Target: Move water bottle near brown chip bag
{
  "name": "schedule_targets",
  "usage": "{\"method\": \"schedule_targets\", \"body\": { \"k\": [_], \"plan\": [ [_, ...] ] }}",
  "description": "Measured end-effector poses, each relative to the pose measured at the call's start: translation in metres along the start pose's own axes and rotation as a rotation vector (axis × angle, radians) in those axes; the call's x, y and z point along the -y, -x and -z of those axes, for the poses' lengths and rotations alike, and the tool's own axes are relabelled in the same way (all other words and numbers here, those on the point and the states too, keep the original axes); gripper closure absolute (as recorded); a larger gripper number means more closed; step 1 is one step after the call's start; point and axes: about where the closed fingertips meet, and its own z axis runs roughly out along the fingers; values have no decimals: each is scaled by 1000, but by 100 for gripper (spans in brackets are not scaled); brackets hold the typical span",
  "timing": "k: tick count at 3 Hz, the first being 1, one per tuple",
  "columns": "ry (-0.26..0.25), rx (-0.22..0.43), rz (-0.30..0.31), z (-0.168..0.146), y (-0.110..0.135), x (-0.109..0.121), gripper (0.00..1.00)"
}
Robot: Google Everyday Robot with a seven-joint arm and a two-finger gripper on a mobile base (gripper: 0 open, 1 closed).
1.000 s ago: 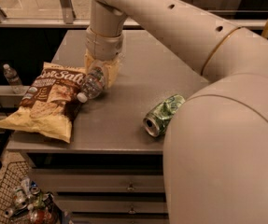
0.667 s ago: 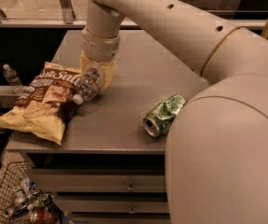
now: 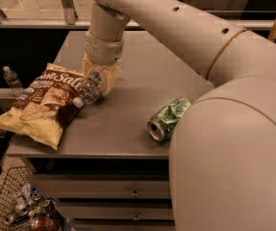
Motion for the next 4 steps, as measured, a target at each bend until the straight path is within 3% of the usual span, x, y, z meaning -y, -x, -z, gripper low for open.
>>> {"method": "schedule_targets", "body": {
  "k": [3,4],
  "plan": [
    [-9,0,3,-6,0,5,12],
    [-11,1,3,-8,-1,7,0]
  ]
}}
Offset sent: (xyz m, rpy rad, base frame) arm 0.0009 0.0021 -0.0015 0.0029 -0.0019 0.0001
